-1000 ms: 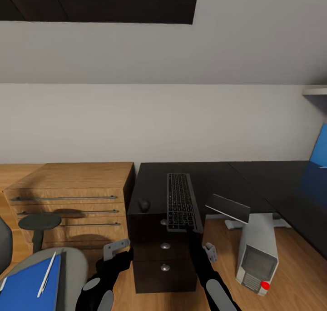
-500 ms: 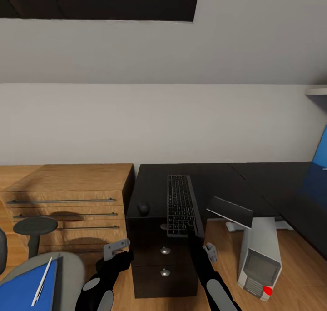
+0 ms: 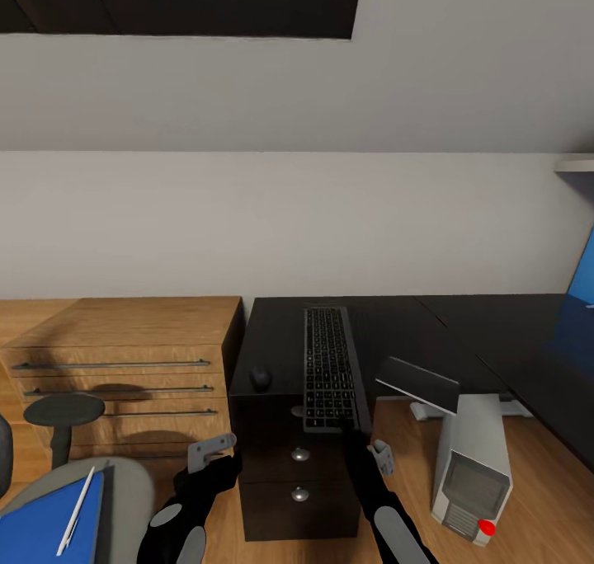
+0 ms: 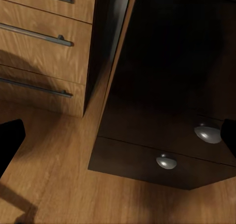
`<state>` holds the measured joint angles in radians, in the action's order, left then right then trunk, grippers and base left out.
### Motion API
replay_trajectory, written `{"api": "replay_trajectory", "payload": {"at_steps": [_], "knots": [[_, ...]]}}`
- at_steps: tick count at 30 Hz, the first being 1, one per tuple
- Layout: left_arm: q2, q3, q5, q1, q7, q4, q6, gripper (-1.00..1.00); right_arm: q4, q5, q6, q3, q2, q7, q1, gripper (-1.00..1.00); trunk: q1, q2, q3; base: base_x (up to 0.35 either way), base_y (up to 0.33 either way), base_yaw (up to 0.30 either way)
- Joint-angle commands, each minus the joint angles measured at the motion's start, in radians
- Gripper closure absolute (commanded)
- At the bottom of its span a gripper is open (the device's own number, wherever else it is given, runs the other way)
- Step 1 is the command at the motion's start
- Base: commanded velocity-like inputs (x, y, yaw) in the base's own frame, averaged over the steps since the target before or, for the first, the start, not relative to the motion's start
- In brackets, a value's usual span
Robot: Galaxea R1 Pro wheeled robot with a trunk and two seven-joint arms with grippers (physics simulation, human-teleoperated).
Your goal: In the bedroom, organize the workspace by keeping the computer under the desk, ensuring the monitor is on the desk, placing the keyboard on the desk next to the monitor, placing the mouse on the desk next to the keyboard, moving the folder from the swivel chair onto the desk next to the mouse, stacking the notebook on top of the folder with the pen on top of the notebook, and positioning the swivel chair next to the desk.
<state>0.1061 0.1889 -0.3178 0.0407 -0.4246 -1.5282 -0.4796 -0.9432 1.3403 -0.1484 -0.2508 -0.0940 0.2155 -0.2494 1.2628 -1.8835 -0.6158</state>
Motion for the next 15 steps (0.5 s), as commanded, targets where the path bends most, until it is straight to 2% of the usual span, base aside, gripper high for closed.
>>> {"api": "replay_trajectory", "payload": {"at_steps": [1,7,15], "knots": [[0.000,0.001,-0.011,0.001,-0.010,-0.001,-0.002,-1.00,0.001,0.013,-0.005,-0.003,0.000,0.004,-0.001,1.00,0.000,-0.001,-0.001,0.000,0.000,0.000],[0.000,0.001,-0.011,0.001,-0.010,-0.001,-0.002,-1.00,0.001,0.011,-0.004,-0.004,0.002,0.005,-0.001,1.00,0.000,-0.001,-0.001,0.000,0.000,0.000],[0.000,0.001,-0.009,0.001,-0.010,-0.001,-0.002,-1.00,-0.002,0.010,-0.003,-0.004,0.003,0.007,-0.001,1.00,-0.031,0.055,0.024,0.000,0.000,0.000]]}}
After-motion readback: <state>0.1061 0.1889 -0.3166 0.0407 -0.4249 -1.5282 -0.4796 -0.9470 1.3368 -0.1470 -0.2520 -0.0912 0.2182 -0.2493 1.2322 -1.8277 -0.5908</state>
